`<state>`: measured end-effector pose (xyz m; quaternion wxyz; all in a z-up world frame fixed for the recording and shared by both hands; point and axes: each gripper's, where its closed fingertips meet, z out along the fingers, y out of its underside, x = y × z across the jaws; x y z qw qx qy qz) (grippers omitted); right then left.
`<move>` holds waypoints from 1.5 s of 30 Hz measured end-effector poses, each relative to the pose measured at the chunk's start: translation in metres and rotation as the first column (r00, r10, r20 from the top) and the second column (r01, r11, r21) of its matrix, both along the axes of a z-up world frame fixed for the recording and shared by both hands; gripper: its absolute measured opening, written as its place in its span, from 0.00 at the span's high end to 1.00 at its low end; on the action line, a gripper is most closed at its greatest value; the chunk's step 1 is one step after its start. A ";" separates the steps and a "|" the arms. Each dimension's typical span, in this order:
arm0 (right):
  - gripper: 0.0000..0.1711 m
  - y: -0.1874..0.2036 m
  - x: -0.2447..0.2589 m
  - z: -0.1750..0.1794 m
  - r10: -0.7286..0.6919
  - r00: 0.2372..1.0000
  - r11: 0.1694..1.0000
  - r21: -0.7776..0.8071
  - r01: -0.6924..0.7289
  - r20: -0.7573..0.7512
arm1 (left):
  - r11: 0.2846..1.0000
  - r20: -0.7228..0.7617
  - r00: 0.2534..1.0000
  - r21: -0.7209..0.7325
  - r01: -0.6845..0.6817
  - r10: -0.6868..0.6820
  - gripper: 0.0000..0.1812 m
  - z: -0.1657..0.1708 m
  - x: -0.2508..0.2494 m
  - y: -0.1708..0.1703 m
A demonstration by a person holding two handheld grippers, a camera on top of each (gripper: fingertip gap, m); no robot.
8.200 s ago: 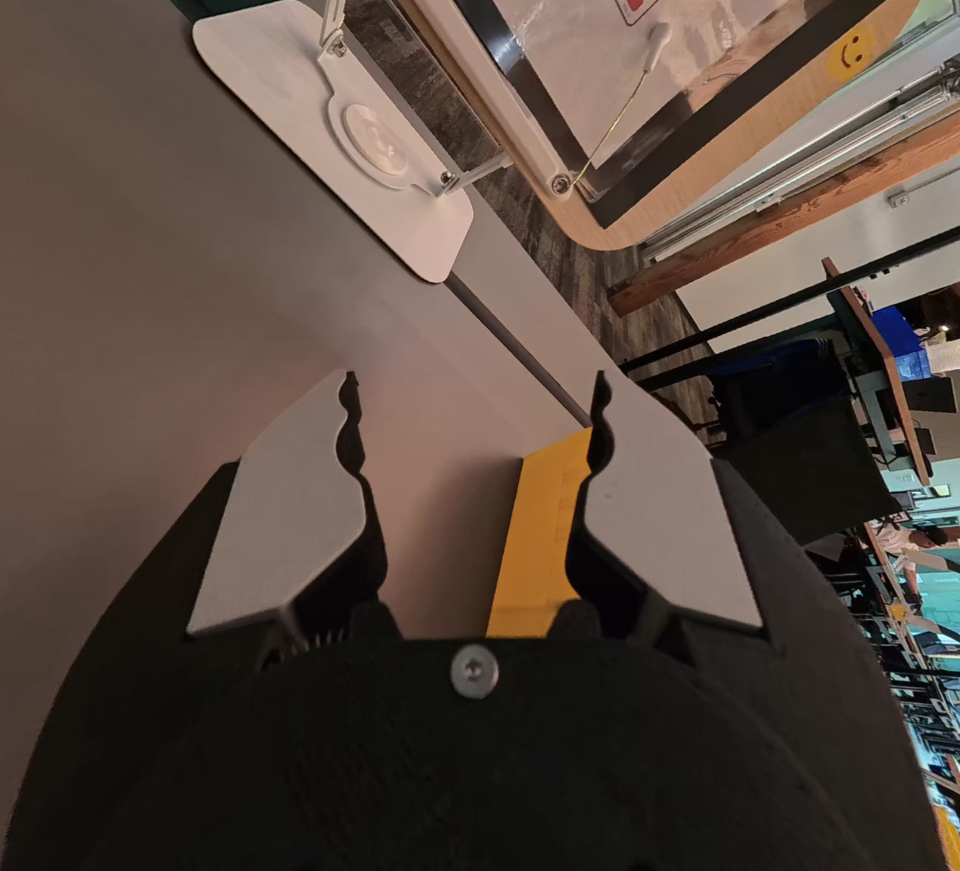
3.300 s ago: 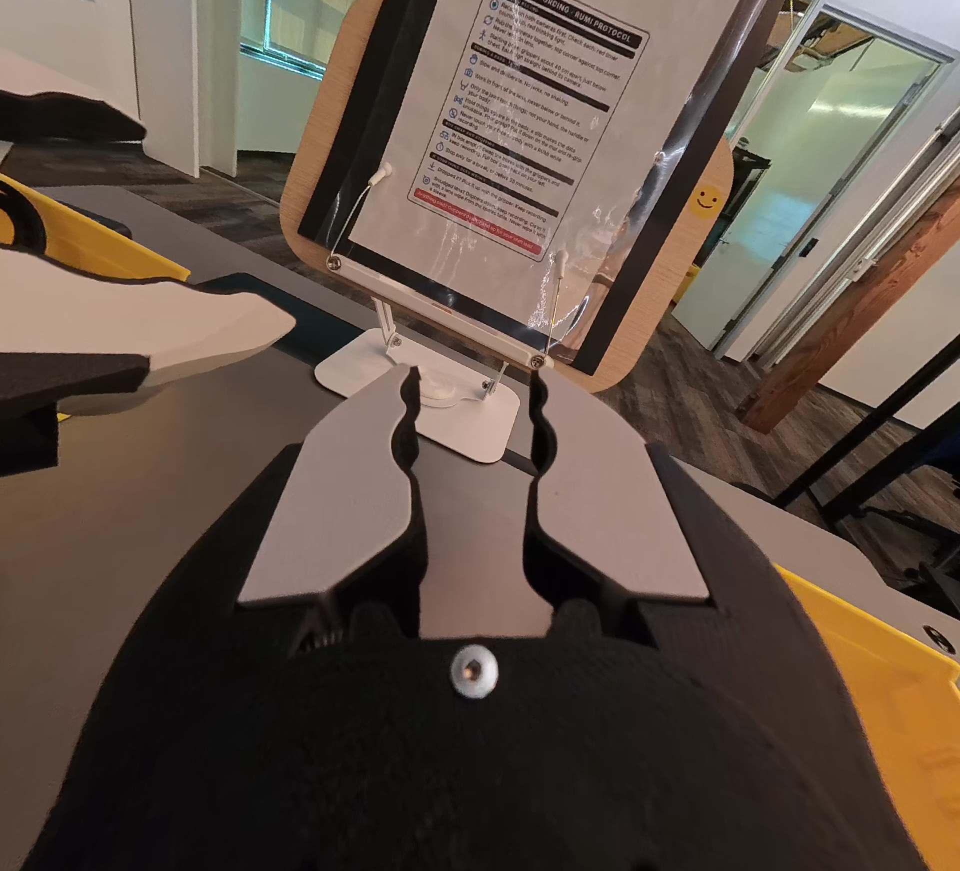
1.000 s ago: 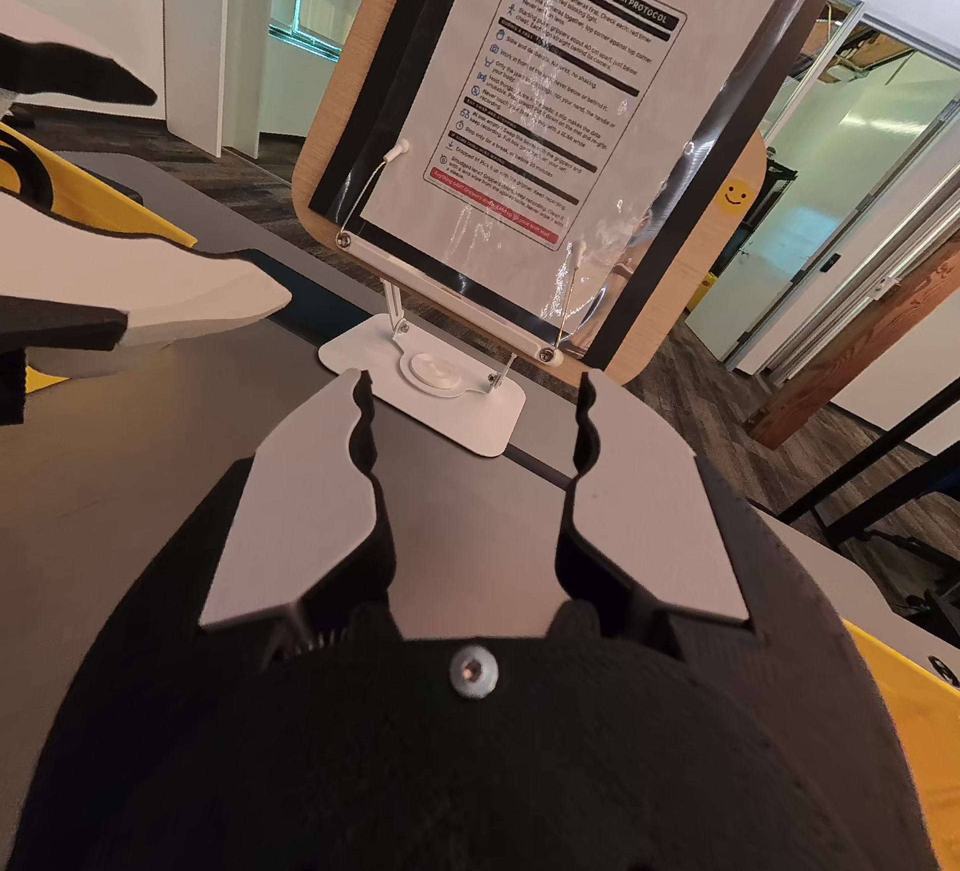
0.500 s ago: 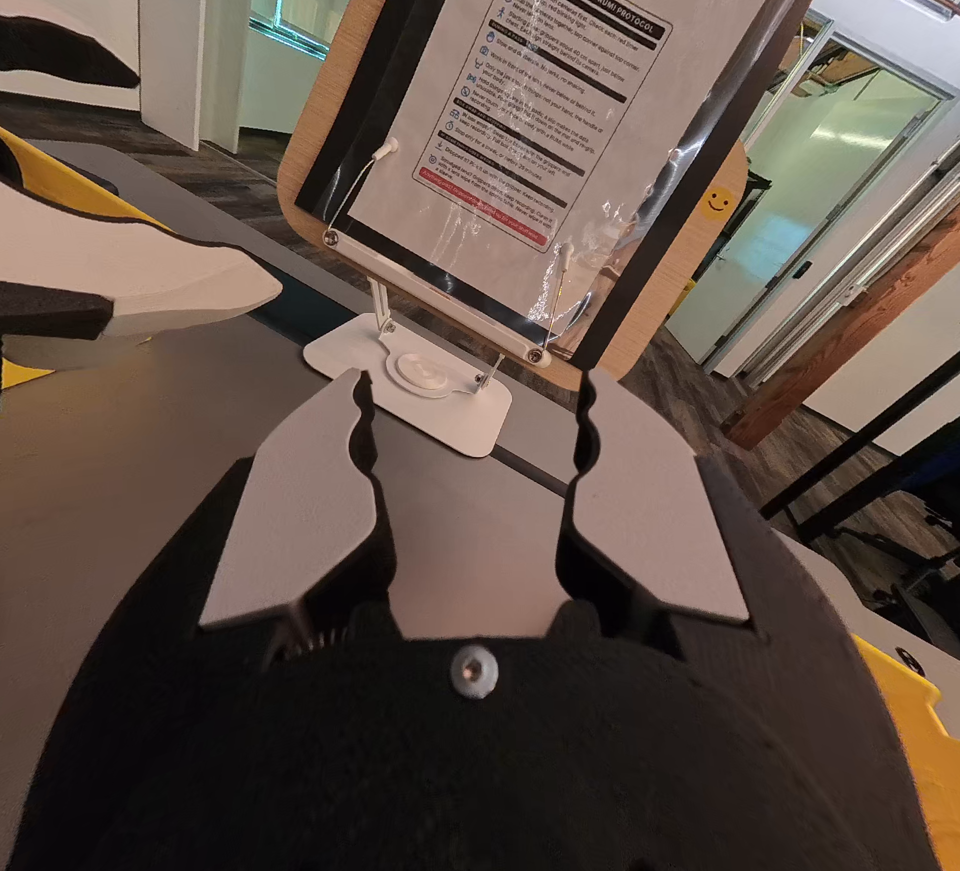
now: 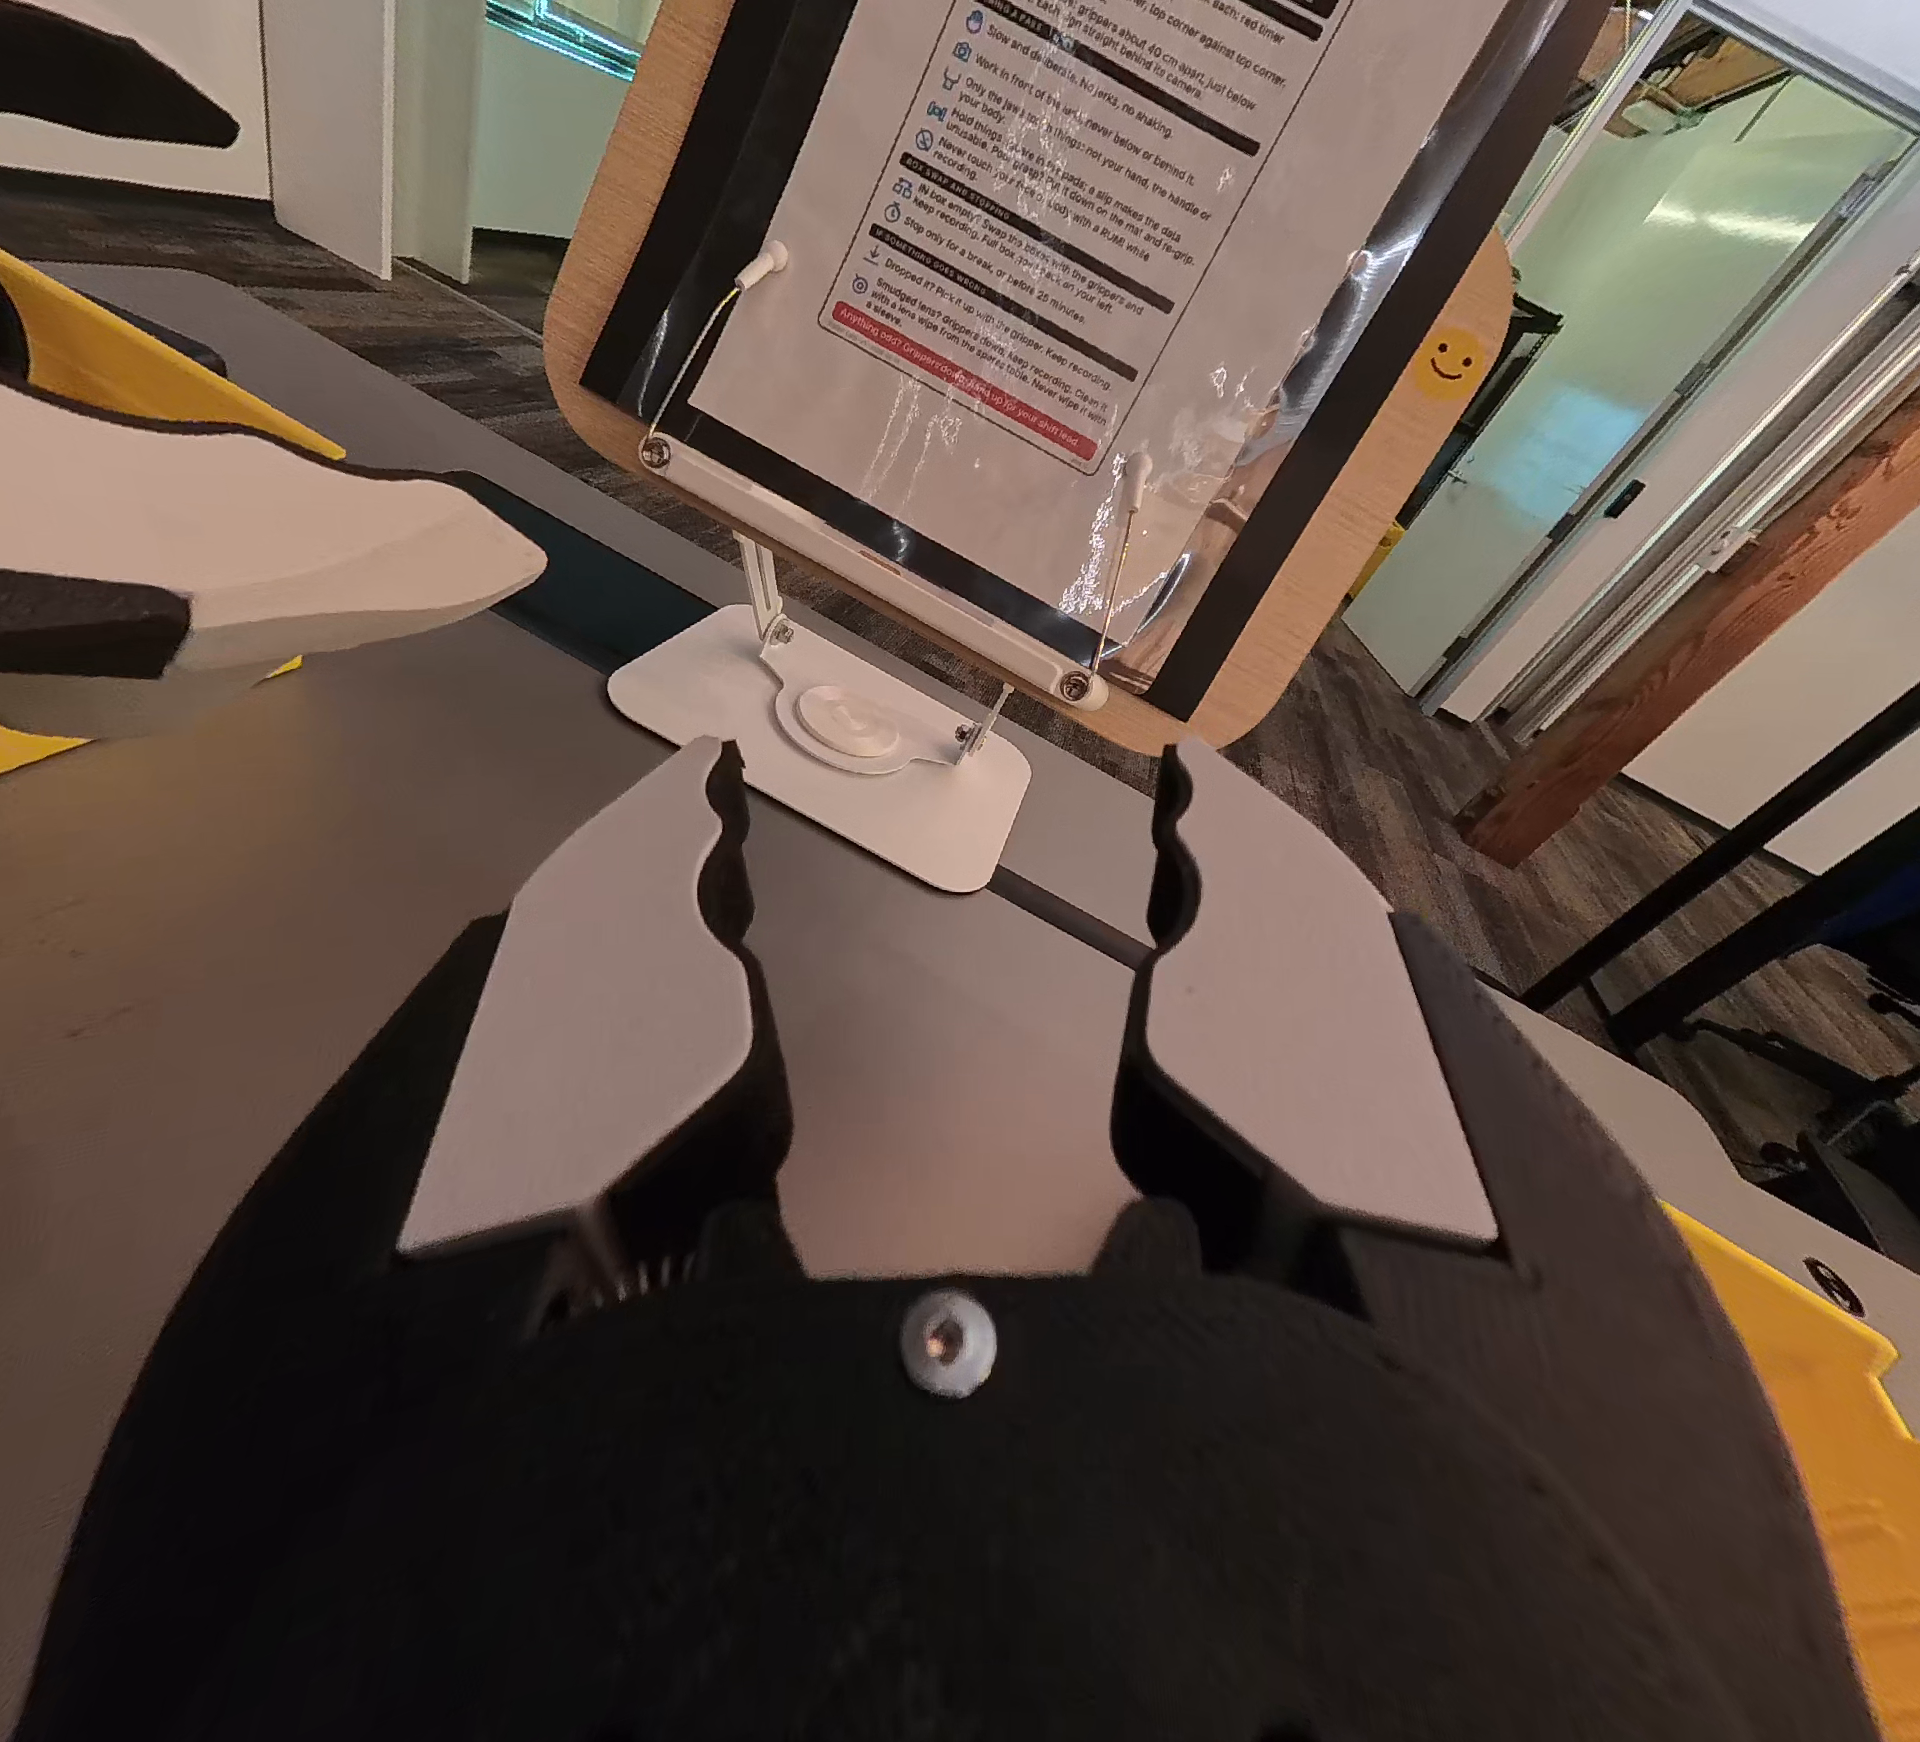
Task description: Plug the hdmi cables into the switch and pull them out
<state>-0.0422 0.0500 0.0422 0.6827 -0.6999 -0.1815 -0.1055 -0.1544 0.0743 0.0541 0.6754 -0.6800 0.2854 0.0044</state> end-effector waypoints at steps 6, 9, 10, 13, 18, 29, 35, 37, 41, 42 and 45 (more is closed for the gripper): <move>0.55 0.002 0.002 -0.003 -0.003 1.000 1.000 -0.013 0.003 -0.011 | 1.000 -0.001 1.000 -0.002 -0.003 0.003 0.52 0.000 -0.001 0.001; 0.55 0.003 0.002 -0.005 0.002 1.000 1.000 -0.023 -0.003 -0.021 | 1.000 -0.001 1.000 -0.004 -0.001 0.001 0.52 -0.001 -0.001 0.001; 0.55 0.004 0.002 -0.006 0.003 1.000 1.000 -0.025 -0.003 -0.022 | 1.000 -0.001 1.000 -0.005 -0.002 0.002 0.52 -0.001 -0.001 0.001; 0.55 0.003 0.002 -0.006 0.004 1.000 1.000 -0.024 -0.004 -0.017 | 1.000 -0.002 1.000 -0.004 0.000 0.000 0.52 -0.001 0.000 0.001; 0.55 0.003 0.000 -0.005 0.007 1.000 1.000 -0.023 -0.007 -0.016 | 1.000 0.000 1.000 -0.005 -0.002 0.002 0.52 -0.001 -0.001 0.001; 0.55 0.002 0.001 -0.004 0.002 1.000 1.000 -0.026 -0.002 -0.001 | 1.000 -0.007 1.000 -0.009 0.002 -0.002 0.52 -0.002 0.000 0.000; 0.55 0.002 0.005 -0.002 -0.021 1.000 0.999 -0.028 0.021 -0.005 | 1.000 -0.010 1.000 -0.008 0.008 -0.008 0.52 -0.001 0.001 -0.002; 0.55 0.001 0.010 0.002 -0.042 0.999 0.999 -0.017 0.042 -0.019 | 1.000 -0.012 1.000 -0.007 0.013 -0.013 0.52 0.000 0.002 -0.004; 0.55 0.000 0.021 0.012 -0.088 0.995 0.996 0.001 0.088 -0.055 | 1.000 -0.008 1.000 0.002 0.017 -0.017 0.52 0.005 0.001 -0.006; 0.55 0.000 0.023 0.014 -0.091 0.994 0.996 0.005 0.091 -0.062 | 1.000 -0.004 1.000 0.003 0.019 -0.019 0.52 0.007 0.001 -0.007; 0.55 -0.002 0.029 0.020 -0.095 0.992 0.995 0.012 0.097 -0.084 | 1.000 0.005 1.000 0.004 0.026 -0.026 0.52 0.010 0.000 -0.009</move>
